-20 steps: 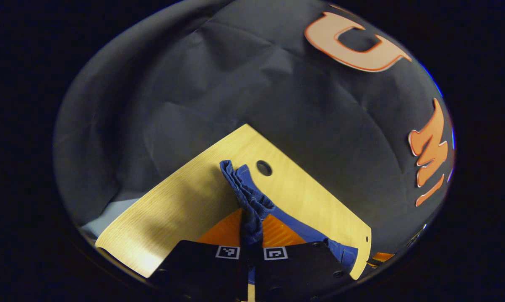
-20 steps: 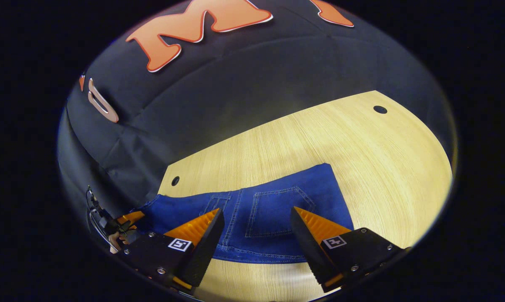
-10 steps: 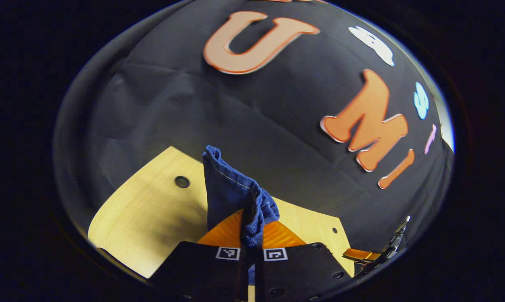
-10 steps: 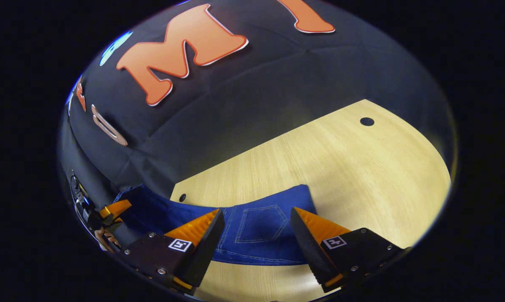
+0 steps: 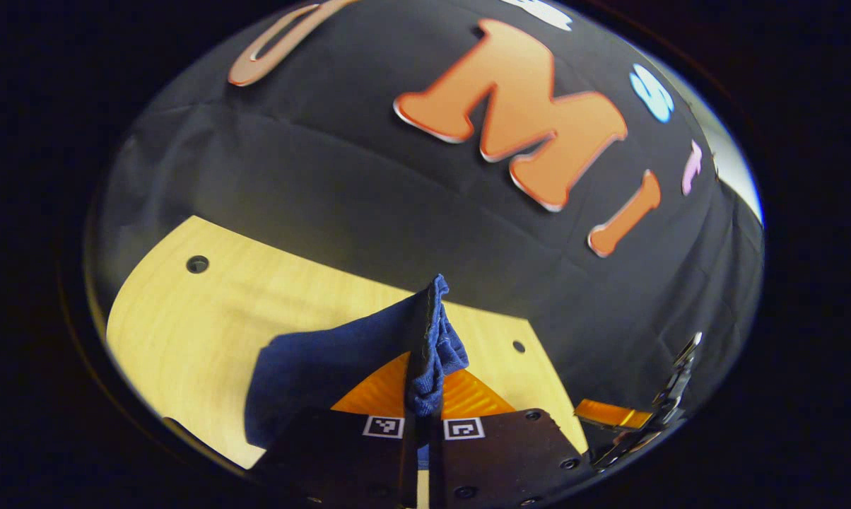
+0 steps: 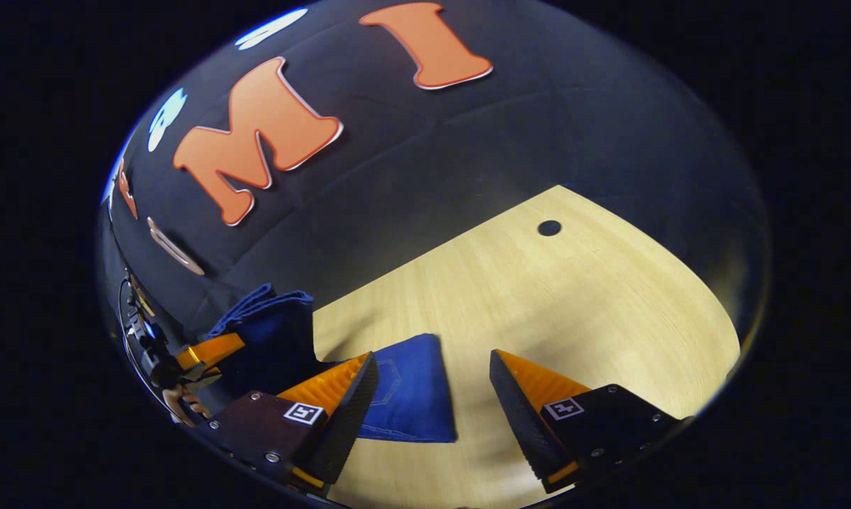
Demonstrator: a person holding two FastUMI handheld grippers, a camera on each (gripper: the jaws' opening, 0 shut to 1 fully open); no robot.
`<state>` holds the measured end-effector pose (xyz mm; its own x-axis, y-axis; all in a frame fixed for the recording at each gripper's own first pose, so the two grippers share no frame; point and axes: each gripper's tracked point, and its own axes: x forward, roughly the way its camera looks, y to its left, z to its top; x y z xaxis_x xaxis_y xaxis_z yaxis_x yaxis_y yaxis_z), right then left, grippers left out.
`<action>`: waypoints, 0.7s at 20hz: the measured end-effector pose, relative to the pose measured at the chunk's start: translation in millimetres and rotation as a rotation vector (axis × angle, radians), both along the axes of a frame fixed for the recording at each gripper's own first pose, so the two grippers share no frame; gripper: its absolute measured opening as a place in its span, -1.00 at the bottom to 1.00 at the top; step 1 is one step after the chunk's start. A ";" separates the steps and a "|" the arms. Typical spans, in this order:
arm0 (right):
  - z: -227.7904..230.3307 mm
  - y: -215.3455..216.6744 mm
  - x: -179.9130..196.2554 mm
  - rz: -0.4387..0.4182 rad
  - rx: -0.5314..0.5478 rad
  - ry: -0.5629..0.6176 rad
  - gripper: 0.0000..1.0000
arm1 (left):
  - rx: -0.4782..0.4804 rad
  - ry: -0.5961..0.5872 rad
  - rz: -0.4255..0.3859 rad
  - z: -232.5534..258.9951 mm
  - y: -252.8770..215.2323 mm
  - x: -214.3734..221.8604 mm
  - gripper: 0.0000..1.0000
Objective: Grasp the waist and the cuffs of the jeans and fold them to make the two legs overlap; first hold the waist and fold one-third of the jeans toward the cuffs, then hold the cuffs and fold the remaining one-third in the same direction to finish folding.
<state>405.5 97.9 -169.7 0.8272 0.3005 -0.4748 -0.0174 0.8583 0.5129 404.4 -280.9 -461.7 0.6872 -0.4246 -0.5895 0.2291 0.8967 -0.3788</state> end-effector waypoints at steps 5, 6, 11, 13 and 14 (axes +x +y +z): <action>-33.2 -47.0 -12.8 -0.057 0.002 0.057 0.95 | 0.199 0.059 -0.108 -84.9 -60.5 -33.3 -0.87; -38.8 -52.2 -14.3 -0.063 0.003 0.068 0.95 | 0.231 0.077 -0.116 -99.3 -67.0 -38.8 -0.87; -64.3 -59.1 -21.9 -0.063 -0.012 0.114 0.95 | 0.391 0.121 -0.133 -154.9 -96.6 -70.7 -0.87; -69.9 -58.9 -25.1 -0.054 -0.033 0.123 0.95 | 0.471 0.127 -0.176 -177.0 -104.0 -78.0 -0.87; -70.8 -57.7 -25.7 -0.050 -0.043 0.126 0.95 | 0.484 0.128 -0.199 -186.6 -108.5 -83.5 -0.84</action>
<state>379.8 40.2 -240.5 0.7737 0.2373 -0.5874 0.0882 0.8778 0.4708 320.9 -389.4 -648.3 0.5308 -0.1983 -0.8240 0.3916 0.9196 0.0309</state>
